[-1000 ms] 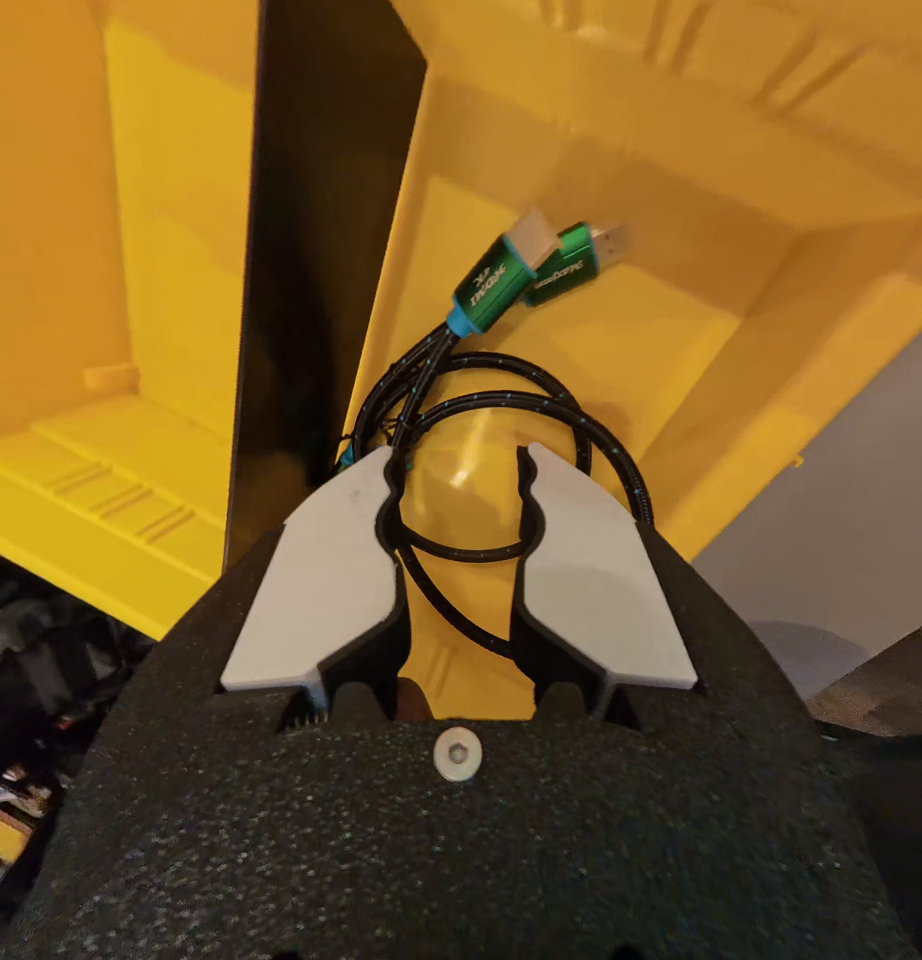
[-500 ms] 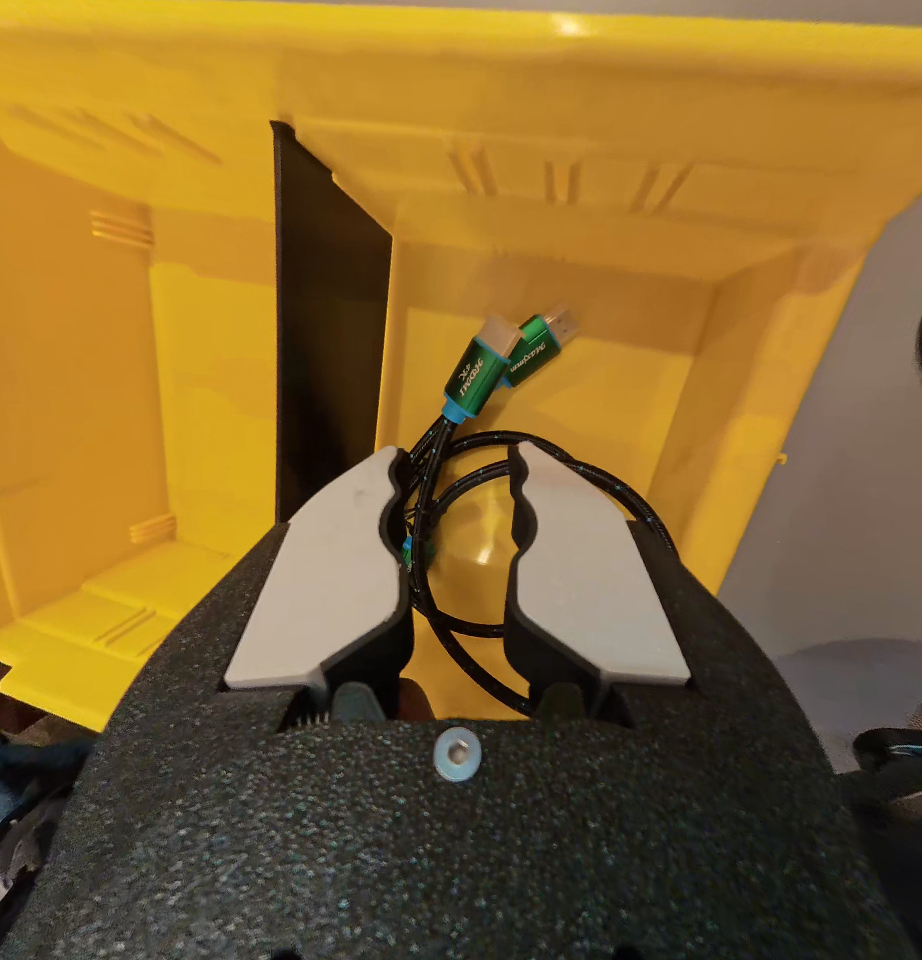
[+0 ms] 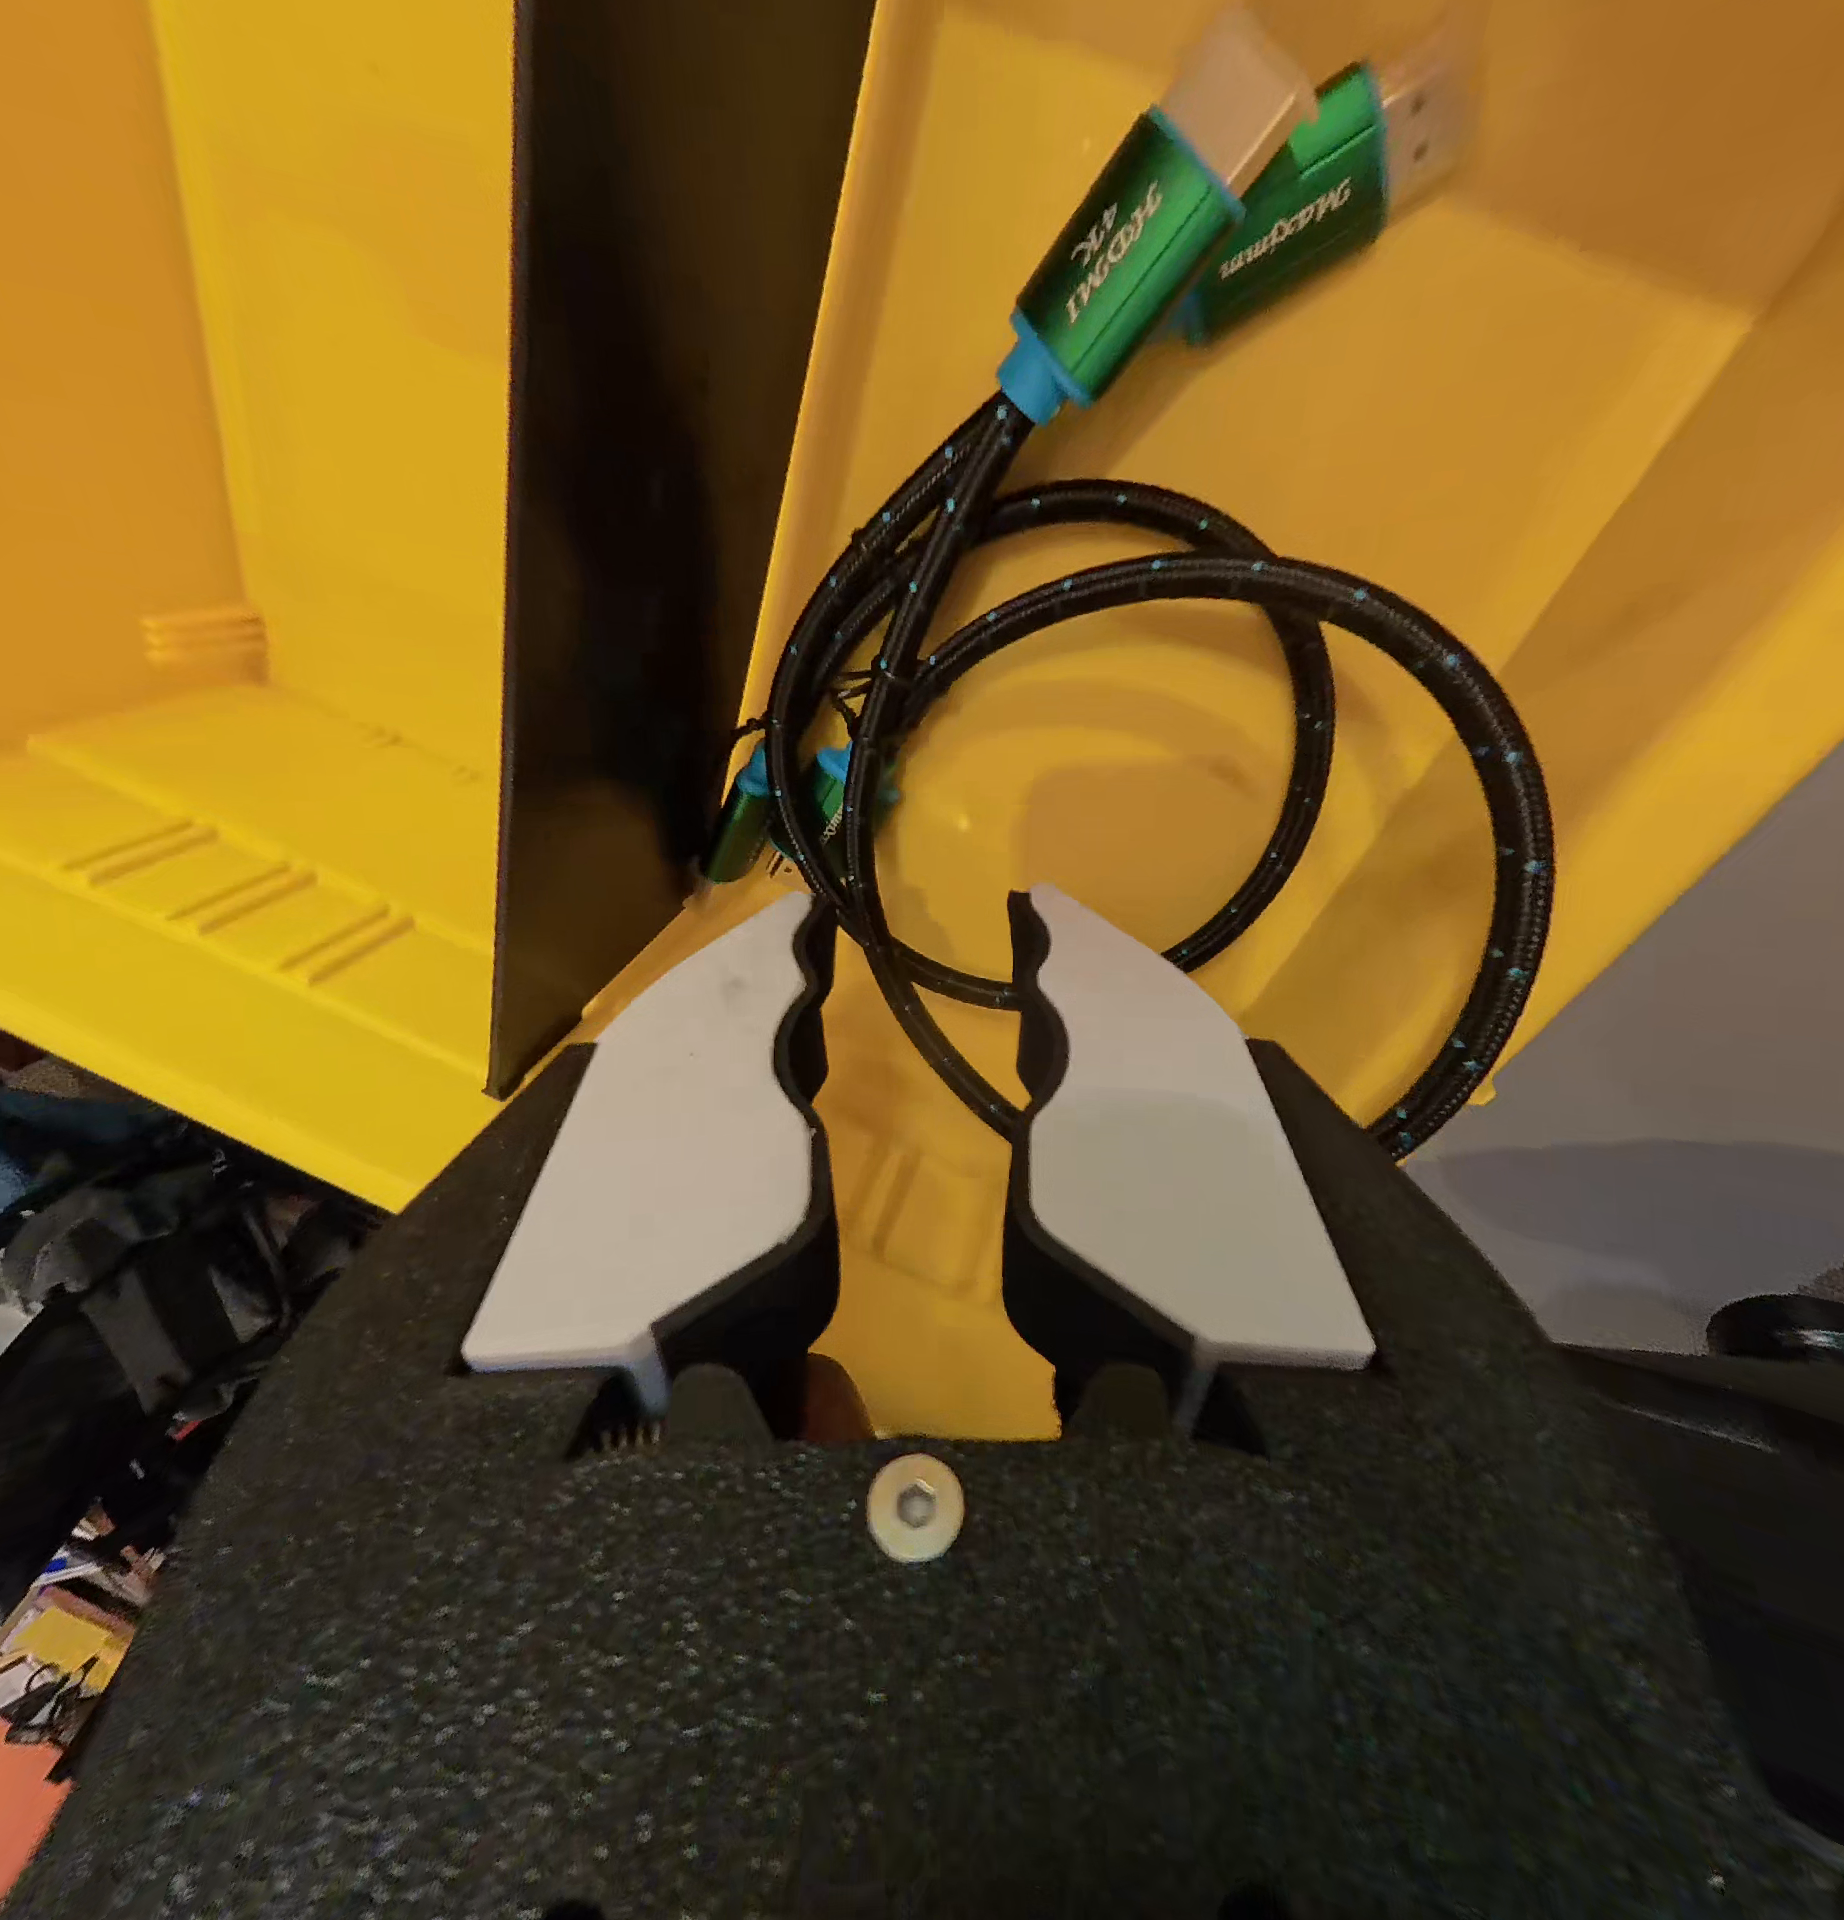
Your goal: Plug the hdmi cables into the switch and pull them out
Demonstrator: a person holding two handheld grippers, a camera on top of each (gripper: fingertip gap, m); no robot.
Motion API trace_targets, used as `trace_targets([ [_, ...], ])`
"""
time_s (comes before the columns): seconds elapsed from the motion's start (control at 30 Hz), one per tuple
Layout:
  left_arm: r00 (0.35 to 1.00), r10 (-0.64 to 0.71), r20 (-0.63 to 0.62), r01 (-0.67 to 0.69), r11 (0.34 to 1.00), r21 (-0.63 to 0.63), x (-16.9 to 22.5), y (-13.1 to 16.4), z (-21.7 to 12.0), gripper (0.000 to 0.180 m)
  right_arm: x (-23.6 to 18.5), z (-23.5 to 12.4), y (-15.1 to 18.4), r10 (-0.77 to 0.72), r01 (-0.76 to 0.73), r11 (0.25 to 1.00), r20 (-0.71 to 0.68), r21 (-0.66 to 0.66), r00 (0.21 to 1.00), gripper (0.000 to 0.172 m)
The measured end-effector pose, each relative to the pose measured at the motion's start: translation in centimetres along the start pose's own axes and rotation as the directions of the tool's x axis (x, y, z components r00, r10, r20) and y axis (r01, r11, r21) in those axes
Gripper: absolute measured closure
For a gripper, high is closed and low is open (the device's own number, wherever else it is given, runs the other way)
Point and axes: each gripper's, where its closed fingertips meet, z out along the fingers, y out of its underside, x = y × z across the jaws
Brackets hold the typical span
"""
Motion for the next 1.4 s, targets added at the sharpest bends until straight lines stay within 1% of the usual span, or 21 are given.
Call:
trace_targets([
  [0.17, 1.000, 0.010, -0.002, -0.010, 0.999, -0.040, -0.5, -0.6, 1.2, 0.150, -0.1, 0.1, 0.3, 0.013, -0.013, 1.000, 0.000, 0.014, 1.000, 0.141],
  [0.23, 1.000, 0.003, 0.007, -0.003, 0.996, -0.086, -0.9, -0.5, 2.2, 0.151, -0.1, 0.1, 0.4, 0.016, -0.016, 1.000, 0.001, 0.018, 1.000, 0.141],
  [0.3, 1.000, 0.009, 0.024, -0.004, 0.981, -0.196, -1.1, 0.7, 2.9, 0.157, -0.2, 0.1, 0.6, 0.020, -0.020, 1.000, 0.001, 0.020, 1.000, 0.141],
  [0.33, 0.999, 0.022, 0.032, -0.015, 0.978, -0.210, -1.1, 0.7, 2.9, 0.159, -0.2, 0.1, 0.7, 0.022, -0.022, 1.000, -0.001, 0.020, 1.000, 0.141],
  [0.37, 0.999, 0.032, -0.011, -0.034, 0.976, -0.214, -0.4, 0.7, 2.8, 0.172, -0.2, 0.0, 0.8, 0.026, -0.026, 0.999, -0.003, 0.020, 1.000, 0.141],
  [0.47, 0.990, 0.025, -0.136, -0.048, 0.984, -0.169, 1.5, 0.3, 2.1, 0.173, -0.4, 0.0, 1.2, 0.045, -0.045, 0.999, -0.006, 0.025, 0.999, 0.141],
  [0.6, 0.961, -0.039, -0.273, 0.019, 0.997, -0.075, 3.0, 0.1, 0.0, 0.173, -0.6, 0.2, 1.6, 0.045, -0.044, 0.999, -0.003, 0.028, 0.999, 0.141],
  [0.7, 0.948, -0.075, -0.308, 0.079, 0.997, 0.001, 3.1, -0.1, -2.0, 0.173, -0.5, 0.1, 1.7, 0.054, -0.054, 0.998, -0.003, 0.034, 0.999, 0.141],
  [0.87, 0.952, -0.089, -0.291, 0.094, 0.996, 0.001, 2.8, 0.3, -2.6, 0.174, -0.5, 0.3, 1.9, 0.059, -0.059, 0.997, -0.003, 0.040, 0.998, 0.141],
  [1.1, 0.956, -0.077, -0.283, 0.082, 0.997, 0.007, 3.0, -0.1, -2.6, 0.174, -0.5, 0.2, 1.9, 0.067, -0.066, 0.996, -0.007, 0.054, 0.998, 0.142],
  [1.17, 0.962, -0.074, -0.261, 0.079, 0.997, 0.011, 2.7, -0.2, -3.0, 0.174, -0.5, 0.2, 1.9, 0.067, -0.067, 0.996, -0.011, 0.056, 0.998, 0.142],
  [1.23, 0.977, -0.058, -0.207, 0.062, 0.998, 0.012, 2.3, -0.3, -3.8, 0.174, -0.5, 0.1, 1.9, 0.066, -0.065, 0.996, -0.014, 0.057, 0.998, 0.142],
  [1.3, 0.992, -0.013, -0.122, 0.014, 1.000, 0.002, 1.9, -0.7, -5.4, 0.174, -0.3, -0.1, 2.0, 0.061, -0.059, 0.997, -0.021, 0.058, 0.998, 0.142],
  [1.4, 0.993, 0.103, 0.052, -0.099, 0.993, -0.062, 1.0, -1.6, -9.0, 0.174, 0.0, -0.3, 1.8, 0.056, -0.053, 0.996, -0.036, 0.071, 0.998, 0.142],
])
